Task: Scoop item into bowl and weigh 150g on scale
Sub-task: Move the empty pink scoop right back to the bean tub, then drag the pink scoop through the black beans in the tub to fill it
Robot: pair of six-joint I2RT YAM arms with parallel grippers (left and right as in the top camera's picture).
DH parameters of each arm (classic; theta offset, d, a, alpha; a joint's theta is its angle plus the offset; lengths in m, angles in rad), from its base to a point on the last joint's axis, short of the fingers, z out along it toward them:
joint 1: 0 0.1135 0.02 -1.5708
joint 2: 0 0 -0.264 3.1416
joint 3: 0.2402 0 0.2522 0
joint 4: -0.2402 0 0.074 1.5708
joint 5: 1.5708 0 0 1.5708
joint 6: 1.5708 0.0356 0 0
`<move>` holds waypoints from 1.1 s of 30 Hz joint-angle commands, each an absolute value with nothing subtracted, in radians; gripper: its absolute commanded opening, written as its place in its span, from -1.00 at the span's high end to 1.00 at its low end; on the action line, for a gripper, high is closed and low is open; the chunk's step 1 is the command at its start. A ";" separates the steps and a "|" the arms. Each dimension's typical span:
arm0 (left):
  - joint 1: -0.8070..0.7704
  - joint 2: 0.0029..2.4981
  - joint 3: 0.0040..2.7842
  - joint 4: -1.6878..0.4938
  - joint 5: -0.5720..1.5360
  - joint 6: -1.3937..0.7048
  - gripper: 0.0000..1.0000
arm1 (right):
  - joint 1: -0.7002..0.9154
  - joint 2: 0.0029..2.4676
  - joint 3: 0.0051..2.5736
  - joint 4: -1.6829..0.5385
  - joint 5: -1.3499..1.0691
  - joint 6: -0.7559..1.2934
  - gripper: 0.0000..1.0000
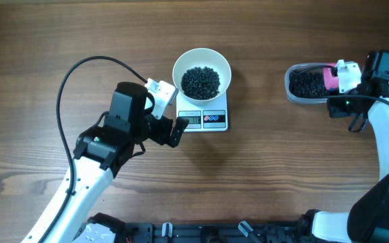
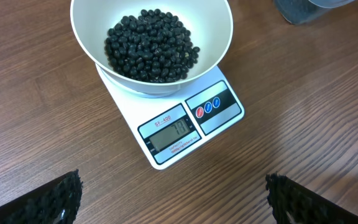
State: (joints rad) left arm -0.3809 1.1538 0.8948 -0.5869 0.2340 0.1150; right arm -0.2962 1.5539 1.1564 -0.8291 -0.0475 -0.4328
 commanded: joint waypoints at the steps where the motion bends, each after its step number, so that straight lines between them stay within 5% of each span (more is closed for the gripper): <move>1: -0.384 1.161 0.890 -0.588 0.243 0.126 -1.00 | -0.298 1.568 1.170 -0.824 -0.015 -0.449 0.91; 33: -0.384 1.161 0.890 -0.587 0.243 0.126 -1.00 | -0.294 1.712 1.169 -0.826 -0.116 -0.412 0.91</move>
